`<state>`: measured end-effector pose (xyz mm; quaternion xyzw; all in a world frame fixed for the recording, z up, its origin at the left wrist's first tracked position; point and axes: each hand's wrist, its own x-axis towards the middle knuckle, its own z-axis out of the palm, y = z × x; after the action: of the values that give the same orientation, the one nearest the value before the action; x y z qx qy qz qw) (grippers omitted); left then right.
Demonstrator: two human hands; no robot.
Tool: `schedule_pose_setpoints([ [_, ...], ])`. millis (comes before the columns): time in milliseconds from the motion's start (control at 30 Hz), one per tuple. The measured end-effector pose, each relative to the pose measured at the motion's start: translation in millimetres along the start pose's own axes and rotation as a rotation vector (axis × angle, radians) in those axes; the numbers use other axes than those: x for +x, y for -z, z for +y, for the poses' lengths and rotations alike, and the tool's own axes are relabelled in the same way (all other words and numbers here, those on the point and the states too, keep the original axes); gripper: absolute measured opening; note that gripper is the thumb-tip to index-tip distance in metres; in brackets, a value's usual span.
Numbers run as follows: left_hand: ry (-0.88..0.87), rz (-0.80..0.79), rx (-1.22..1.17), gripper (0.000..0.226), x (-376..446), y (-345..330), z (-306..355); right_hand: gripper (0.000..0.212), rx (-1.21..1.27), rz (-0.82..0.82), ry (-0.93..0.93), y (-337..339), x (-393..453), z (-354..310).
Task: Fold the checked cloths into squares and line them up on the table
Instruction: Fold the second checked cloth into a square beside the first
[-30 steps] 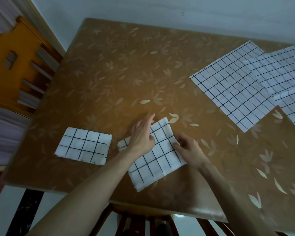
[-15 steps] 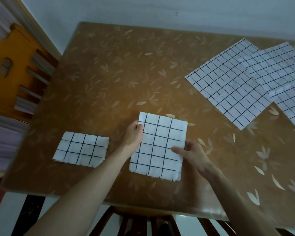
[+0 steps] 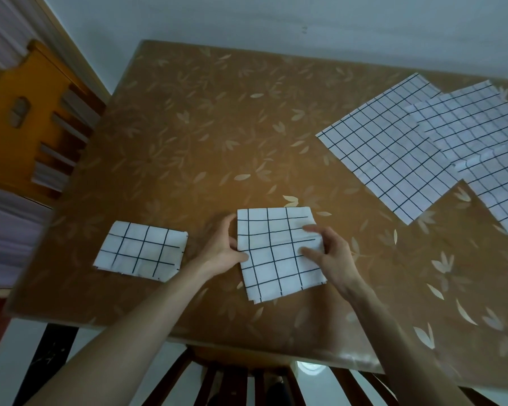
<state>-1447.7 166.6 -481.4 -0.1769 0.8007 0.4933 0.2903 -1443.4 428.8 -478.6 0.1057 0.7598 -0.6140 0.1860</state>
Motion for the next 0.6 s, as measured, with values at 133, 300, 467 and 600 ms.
schedule_pose_setpoints([
  [133, -0.123, 0.103, 0.02, 0.073, -3.8, -1.8, -8.6, 0.026, -0.258, 0.026, 0.082, 3.2, 0.9, 2.6],
  [300, -0.289, 0.238, 0.077, 0.039, -11.1, -4.9, -6.8, 0.018, -0.574, 0.09, 0.253, 4.7, 3.9, 10.2],
  [467, -0.325, 0.322, 0.157, 0.013, -12.8, -5.2, -9.0, 0.013, -0.614, 0.18, 0.245, 0.7, -0.1, 11.6],
  [600, -0.377, 0.404, 0.233, 0.006, -18.2, -5.1, -6.4, 0.012, -0.478, 0.144, 0.234, 2.6, -9.6, 8.1],
])
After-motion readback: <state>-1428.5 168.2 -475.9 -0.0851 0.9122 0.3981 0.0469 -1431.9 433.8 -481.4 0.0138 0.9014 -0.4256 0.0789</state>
